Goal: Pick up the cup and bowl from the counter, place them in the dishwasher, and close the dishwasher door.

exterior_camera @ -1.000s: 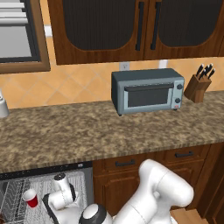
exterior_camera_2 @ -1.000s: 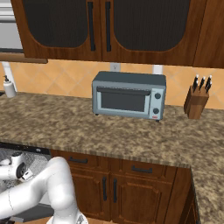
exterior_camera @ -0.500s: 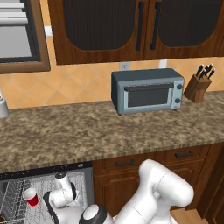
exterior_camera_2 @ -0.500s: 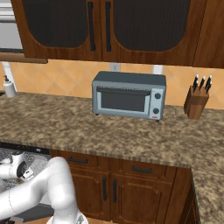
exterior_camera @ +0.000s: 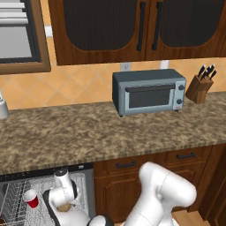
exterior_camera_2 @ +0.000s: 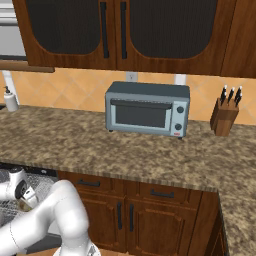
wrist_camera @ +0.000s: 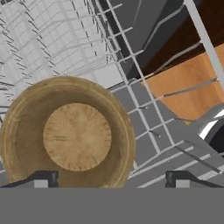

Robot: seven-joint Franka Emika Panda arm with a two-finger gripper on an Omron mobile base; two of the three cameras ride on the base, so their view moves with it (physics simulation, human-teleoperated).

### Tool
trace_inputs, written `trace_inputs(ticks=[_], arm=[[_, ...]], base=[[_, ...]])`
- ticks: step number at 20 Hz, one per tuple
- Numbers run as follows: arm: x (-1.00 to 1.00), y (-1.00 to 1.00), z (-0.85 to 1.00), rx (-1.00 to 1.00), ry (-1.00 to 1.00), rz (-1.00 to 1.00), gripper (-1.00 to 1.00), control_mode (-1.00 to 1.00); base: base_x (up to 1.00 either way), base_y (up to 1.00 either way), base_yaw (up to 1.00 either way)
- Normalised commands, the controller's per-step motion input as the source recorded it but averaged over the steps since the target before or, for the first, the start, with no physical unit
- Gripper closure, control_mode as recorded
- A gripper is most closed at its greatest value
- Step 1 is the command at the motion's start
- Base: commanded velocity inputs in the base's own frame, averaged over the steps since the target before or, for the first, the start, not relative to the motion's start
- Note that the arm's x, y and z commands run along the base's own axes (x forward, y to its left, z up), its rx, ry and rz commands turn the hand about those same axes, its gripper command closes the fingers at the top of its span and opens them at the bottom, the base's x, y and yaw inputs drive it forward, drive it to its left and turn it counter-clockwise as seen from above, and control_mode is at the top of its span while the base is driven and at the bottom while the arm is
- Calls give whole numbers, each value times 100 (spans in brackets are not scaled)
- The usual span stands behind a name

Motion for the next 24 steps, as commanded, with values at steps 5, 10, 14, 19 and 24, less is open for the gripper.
trace_inputs(ticks=[5, 10, 14, 19, 24], arm=[[-37, 0, 54, 0, -3, 2, -100, -100], [-56, -2, 39, 3, -8, 7, -100, -100], [-38, -13, 26, 8, -5, 6, -100, -100], [-32, -6, 18, 5, -6, 3, -100, -100], [-23, 0, 27, 3, -7, 6, -100, -100]], base=[[0, 0, 0], [0, 0, 0], [0, 0, 0], [0, 0, 0], [0, 0, 0]])
